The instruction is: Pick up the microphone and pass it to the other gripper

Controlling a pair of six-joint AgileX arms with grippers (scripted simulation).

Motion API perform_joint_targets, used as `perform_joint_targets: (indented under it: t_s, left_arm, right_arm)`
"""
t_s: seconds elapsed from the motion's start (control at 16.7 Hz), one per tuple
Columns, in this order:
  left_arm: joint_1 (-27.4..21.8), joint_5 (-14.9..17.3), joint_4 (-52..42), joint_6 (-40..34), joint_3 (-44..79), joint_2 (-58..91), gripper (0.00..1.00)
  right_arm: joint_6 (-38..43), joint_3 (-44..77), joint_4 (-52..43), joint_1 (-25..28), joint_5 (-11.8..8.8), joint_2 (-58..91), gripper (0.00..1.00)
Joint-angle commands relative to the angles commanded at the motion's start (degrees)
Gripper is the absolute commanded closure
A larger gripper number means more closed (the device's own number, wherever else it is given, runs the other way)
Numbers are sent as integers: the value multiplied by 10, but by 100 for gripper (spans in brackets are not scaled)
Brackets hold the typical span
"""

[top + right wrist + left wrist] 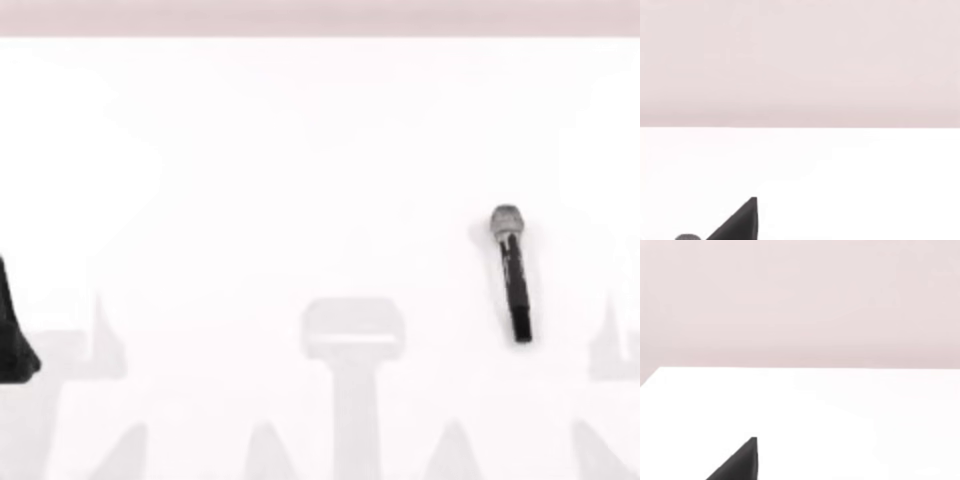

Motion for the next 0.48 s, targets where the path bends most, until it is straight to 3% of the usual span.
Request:
perform_joint_targets:
  t_s: [0.24, 0.48]
  left_arm:
    - [0, 0, 0, 0, 0, 0, 0]
    - [0, 0, 0, 0, 0, 0, 0]
  right_arm:
    - [4, 16, -14, 6, -1, 18, 0]
    - [27, 102, -89, 33, -2, 126, 0]
